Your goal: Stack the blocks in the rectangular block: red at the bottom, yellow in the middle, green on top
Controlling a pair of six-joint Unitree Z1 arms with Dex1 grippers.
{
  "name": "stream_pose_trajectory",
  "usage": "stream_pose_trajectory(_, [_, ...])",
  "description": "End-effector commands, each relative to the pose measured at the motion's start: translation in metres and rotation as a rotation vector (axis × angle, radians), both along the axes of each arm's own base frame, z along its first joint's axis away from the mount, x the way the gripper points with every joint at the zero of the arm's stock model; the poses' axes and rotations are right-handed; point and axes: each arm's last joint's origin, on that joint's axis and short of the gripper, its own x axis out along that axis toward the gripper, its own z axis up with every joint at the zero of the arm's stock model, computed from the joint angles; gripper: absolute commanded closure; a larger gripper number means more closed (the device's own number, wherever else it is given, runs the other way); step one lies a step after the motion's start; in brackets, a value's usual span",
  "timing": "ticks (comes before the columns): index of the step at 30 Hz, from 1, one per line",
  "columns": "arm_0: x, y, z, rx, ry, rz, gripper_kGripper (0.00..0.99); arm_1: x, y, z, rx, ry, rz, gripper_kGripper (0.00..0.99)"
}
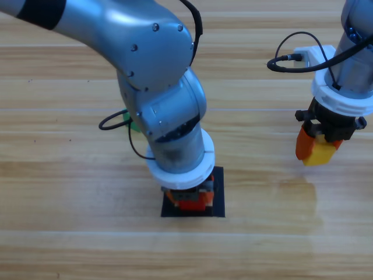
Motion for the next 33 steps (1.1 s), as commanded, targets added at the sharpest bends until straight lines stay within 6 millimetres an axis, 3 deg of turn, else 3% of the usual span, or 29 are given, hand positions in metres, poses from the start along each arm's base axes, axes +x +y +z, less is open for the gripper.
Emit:
stream_pose_trajectory(1, [-0.002,-0.020,-0.008,0.025,-0.003,-0.054,0.990,-0.005,-0.014,0.027,0.062,-0.061,-0.013,0.990])
stream_pose_trajectory(33, [0.004,-0.029,-0.016,0.121,0.039,-0.073,0.990,-0.006,-0.014,0.023,0.064,-0.060,-0.002,0.990])
